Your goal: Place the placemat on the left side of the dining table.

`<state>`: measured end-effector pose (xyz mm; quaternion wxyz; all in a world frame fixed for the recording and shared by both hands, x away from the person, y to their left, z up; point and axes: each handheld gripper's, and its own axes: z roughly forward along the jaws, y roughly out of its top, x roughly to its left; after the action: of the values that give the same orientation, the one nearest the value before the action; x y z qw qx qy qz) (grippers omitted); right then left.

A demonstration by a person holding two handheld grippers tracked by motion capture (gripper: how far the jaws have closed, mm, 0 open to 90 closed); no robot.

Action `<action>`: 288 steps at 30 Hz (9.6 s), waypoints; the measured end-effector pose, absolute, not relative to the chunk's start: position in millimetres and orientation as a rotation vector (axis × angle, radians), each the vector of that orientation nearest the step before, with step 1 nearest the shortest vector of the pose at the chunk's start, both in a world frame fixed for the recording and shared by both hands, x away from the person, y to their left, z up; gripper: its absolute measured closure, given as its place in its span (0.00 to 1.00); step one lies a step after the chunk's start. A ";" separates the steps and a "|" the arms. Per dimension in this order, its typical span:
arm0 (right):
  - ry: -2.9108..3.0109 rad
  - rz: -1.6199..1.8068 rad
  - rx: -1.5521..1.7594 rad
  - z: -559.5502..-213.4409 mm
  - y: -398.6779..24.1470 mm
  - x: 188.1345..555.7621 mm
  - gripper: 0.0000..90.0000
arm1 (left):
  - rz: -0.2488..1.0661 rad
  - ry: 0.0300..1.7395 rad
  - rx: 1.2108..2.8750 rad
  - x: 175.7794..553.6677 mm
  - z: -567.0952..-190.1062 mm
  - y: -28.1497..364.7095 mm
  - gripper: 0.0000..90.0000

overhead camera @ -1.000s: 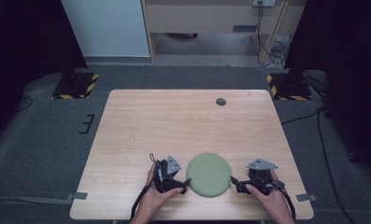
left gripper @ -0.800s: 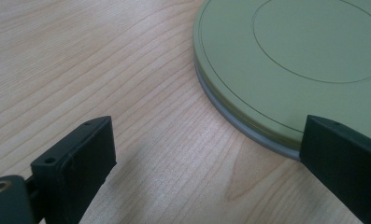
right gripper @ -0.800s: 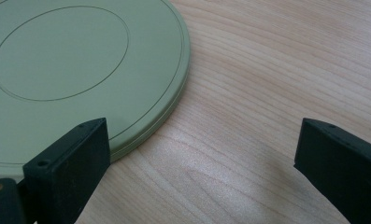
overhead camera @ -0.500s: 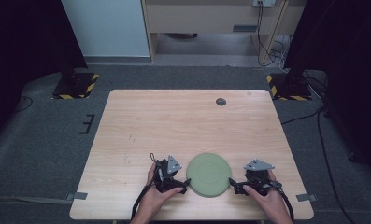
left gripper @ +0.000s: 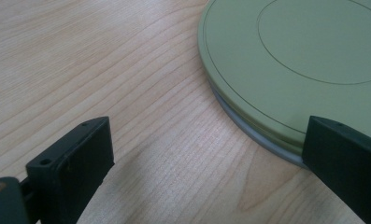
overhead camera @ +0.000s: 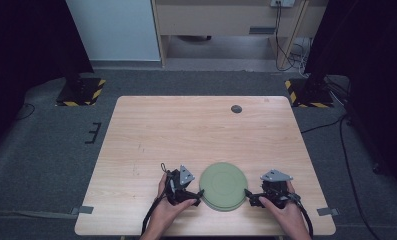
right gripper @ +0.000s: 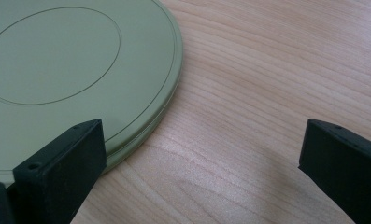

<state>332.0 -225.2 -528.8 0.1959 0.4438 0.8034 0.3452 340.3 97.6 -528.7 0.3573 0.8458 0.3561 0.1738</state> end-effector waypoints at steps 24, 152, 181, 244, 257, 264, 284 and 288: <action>2.187 0.946 1.269 -529.6 -221.6 337.5 0.01 | 0.477 0.940 2.167 344.3 -528.2 96.0 0.02; 2.160 0.954 1.287 -532.2 -210.8 349.2 0.02 | 0.495 0.945 2.154 375.5 -517.2 78.2 0.05; 2.171 0.964 1.292 -533.1 -211.7 352.3 0.01 | 0.274 0.993 2.188 404.9 -522.1 51.9 0.07; 2.224 0.990 1.260 -528.8 -212.2 354.9 0.10 | 0.262 1.030 1.967 400.2 -491.6 64.2 0.81; 2.217 0.982 1.264 -529.3 -212.1 355.4 0.07 | 0.236 1.041 1.956 398.1 -494.0 66.4 0.89; 2.216 0.981 1.265 -529.4 -212.2 355.8 0.06 | 0.246 1.047 1.968 397.7 -499.3 63.8 0.88; 2.100 0.918 1.428 -534.2 -252.7 364.1 0.06 | 0.286 1.029 1.979 394.7 -486.5 55.9 0.95; 2.096 0.891 1.446 -537.2 -254.3 366.2 0.06 | 0.282 1.018 1.972 394.6 -481.1 54.4 0.95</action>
<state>366.2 -254.3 -537.2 0.2203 0.5228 0.7579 0.3222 394.6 54.4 -481.1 0.4370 0.7928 0.4095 0.1133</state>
